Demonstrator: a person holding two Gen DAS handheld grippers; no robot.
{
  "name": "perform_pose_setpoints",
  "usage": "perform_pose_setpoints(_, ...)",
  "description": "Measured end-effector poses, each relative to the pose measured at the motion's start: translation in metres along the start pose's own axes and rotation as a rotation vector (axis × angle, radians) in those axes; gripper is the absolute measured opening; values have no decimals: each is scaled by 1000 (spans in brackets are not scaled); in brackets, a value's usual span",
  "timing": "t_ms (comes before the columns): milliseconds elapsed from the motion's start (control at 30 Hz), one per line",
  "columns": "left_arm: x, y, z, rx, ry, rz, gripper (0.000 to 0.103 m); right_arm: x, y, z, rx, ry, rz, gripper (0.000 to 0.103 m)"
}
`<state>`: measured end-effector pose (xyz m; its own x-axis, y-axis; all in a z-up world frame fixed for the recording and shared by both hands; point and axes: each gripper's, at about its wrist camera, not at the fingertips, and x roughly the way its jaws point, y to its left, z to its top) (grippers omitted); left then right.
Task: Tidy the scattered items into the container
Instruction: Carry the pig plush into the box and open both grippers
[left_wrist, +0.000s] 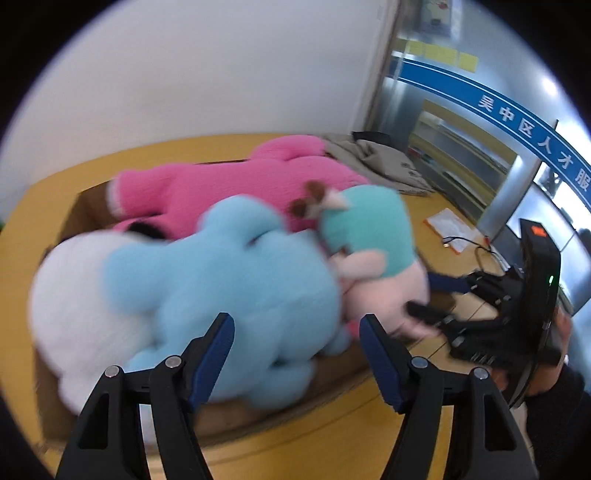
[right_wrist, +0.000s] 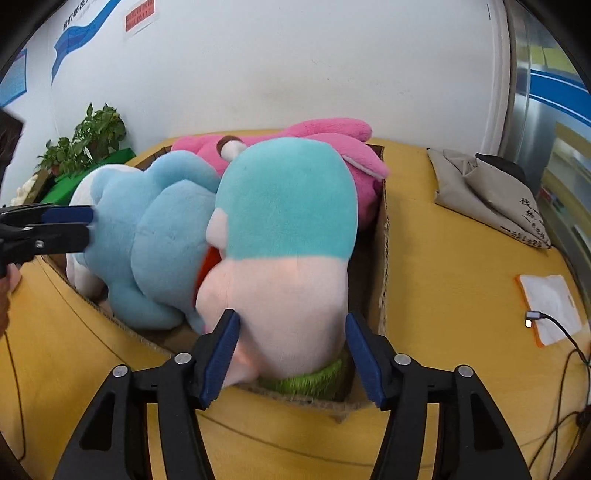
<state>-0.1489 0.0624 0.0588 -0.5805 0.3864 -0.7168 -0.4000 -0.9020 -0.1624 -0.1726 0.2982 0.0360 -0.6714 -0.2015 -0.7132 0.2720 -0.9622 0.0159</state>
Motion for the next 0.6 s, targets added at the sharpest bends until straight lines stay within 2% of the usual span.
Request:
perform_pose_setpoints(133,-7,55,-36,-139,64,68,69,-2,3,-6,48,-7,-37,69)
perform_pose_setpoints(167,-7,64,-43,-150,55,74,62,-4,5,-7,58,-4,-49,69)
perform_pose_setpoints(233,-10,67,-50,-113,33,63,62,-7,6,-10,69,-1,-66,69)
perform_pose_setpoints(600,-22,61,-68,-102,17,92,62,-28,14,-35,90,-10,-89,69)
